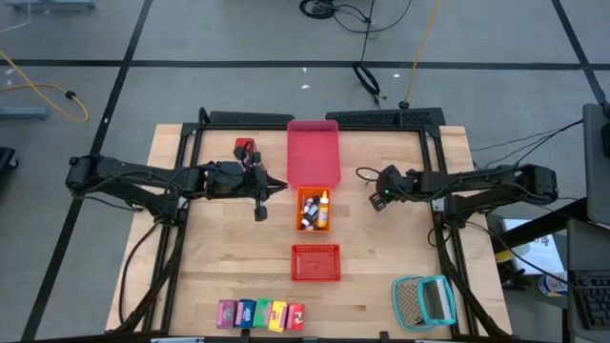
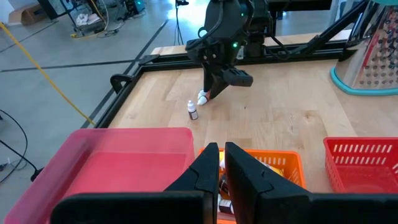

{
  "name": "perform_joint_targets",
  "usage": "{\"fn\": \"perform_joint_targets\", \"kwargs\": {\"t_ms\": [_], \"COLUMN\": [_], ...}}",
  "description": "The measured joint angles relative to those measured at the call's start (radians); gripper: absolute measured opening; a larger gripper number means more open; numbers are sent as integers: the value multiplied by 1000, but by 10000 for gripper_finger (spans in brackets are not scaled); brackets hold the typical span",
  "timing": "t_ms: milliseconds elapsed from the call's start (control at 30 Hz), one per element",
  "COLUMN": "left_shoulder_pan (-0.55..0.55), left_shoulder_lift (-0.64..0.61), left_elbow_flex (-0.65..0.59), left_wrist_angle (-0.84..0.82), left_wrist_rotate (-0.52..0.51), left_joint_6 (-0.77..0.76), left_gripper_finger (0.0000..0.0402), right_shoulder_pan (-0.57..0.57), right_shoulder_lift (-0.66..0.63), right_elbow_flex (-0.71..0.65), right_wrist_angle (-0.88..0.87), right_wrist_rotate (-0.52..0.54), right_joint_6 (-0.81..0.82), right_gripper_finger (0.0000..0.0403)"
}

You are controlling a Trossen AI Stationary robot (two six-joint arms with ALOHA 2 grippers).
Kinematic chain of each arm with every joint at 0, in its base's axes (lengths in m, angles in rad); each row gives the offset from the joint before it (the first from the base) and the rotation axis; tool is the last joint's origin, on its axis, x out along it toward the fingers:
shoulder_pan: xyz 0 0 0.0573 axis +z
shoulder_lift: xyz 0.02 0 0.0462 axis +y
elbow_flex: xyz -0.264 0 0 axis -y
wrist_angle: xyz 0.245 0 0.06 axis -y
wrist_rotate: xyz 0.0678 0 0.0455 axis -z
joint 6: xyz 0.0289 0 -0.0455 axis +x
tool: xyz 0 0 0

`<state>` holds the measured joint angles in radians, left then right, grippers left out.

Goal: Pick & Place Kitchen Items
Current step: Put the small orange food coloring bottle into the orange basket

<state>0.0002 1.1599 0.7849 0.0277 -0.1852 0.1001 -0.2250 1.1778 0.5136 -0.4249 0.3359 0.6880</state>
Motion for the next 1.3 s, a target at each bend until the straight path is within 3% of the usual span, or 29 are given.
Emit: {"fn": "perform_joint_targets", "kwargs": {"t_ms": [300, 833, 1300], "left_shoulder_pan": [0, 0, 0], "left_shoulder_lift": [0, 0, 0], "left_elbow_flex": [0, 0, 0], "left_wrist_angle": [0, 3, 3], "left_wrist_rotate": [0, 0, 0], "left_joint_6": [2, 3, 3], "left_gripper_finger": [31, 31, 31], "right_shoulder_pan": [-31, -32, -88], "right_shoulder_lift": [0, 0, 0], "right_elbow_flex": [-53, -97, -97], "right_wrist_angle": [76, 172, 232], "right_wrist_rotate": [-50, 3, -4], "right_joint_6": [-20, 1, 33], "right_gripper_finger": [132, 103, 168]}}
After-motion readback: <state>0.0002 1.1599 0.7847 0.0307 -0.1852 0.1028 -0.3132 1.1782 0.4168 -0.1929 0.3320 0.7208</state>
